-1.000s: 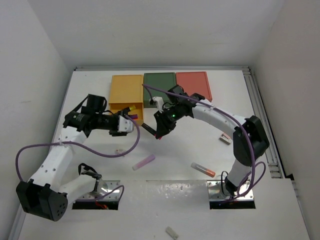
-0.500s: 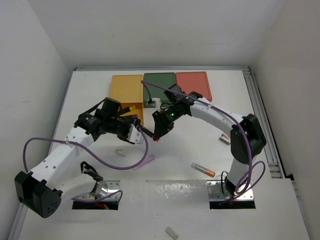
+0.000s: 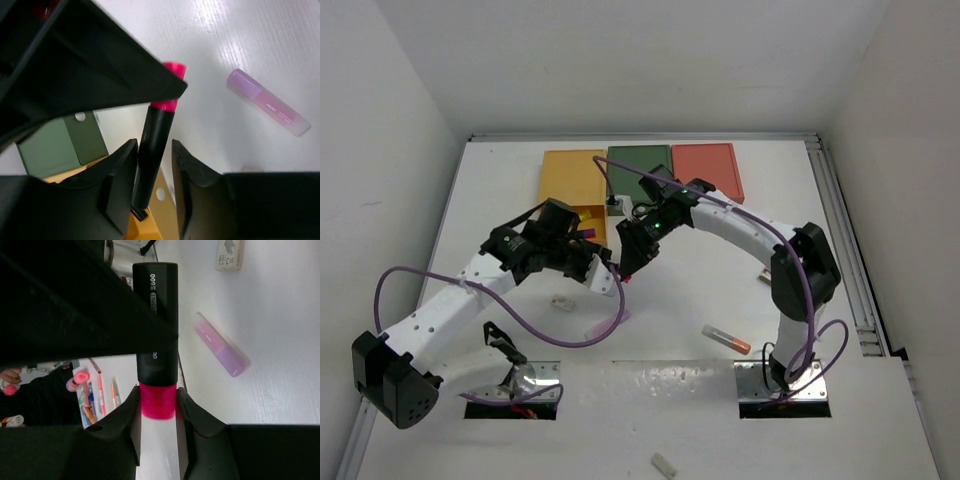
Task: Sort the stationery into containers
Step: Pick up the pen from the center of the board, then place the pen in the drawer.
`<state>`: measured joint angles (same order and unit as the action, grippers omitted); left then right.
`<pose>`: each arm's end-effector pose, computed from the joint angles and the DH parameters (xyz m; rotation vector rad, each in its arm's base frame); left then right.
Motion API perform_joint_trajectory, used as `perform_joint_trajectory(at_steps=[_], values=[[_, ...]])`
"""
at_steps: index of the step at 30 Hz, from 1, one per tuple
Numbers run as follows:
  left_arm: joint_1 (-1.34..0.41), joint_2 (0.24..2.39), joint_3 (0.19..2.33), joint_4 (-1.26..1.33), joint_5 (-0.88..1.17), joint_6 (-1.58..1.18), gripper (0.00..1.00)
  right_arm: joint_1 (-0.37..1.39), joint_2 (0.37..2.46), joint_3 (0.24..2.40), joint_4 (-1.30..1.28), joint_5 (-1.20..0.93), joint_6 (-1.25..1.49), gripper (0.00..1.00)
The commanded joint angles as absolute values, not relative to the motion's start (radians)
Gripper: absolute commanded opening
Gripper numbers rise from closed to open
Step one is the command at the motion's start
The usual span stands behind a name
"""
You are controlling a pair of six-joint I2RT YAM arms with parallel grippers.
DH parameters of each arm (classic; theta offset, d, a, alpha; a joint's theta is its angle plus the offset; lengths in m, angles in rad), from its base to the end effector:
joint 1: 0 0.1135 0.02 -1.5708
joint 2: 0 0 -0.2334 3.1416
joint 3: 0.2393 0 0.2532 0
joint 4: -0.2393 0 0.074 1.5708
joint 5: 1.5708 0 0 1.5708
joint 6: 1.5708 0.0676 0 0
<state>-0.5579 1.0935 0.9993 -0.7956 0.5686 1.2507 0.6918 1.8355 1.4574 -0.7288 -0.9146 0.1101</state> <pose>0.1892 -0.1610 0.2557 1.9534 1.2338 -0.3552 0.2611 0.2858 0.2007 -1.0770 2.5014 1.4750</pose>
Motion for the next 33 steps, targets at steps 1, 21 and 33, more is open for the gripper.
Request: perform_joint_trajectory(at_steps=[1,21,33], values=[[-0.6,1.088,1.011,-0.793,0.565,1.256,0.39,0.698,1.851,1.511,-0.739,-0.988,0.118,0.0],[-0.198,1.465,1.181,-0.672,0.38,0.933,0.06,0.416,1.856,1.554,-0.828,-0.885,0.061,0.58],[-0.164,1.629,1.272,-0.614,0.379,0.916,0.34,0.388,1.858,1.684,-0.561,-0.694,0.193,0.55]])
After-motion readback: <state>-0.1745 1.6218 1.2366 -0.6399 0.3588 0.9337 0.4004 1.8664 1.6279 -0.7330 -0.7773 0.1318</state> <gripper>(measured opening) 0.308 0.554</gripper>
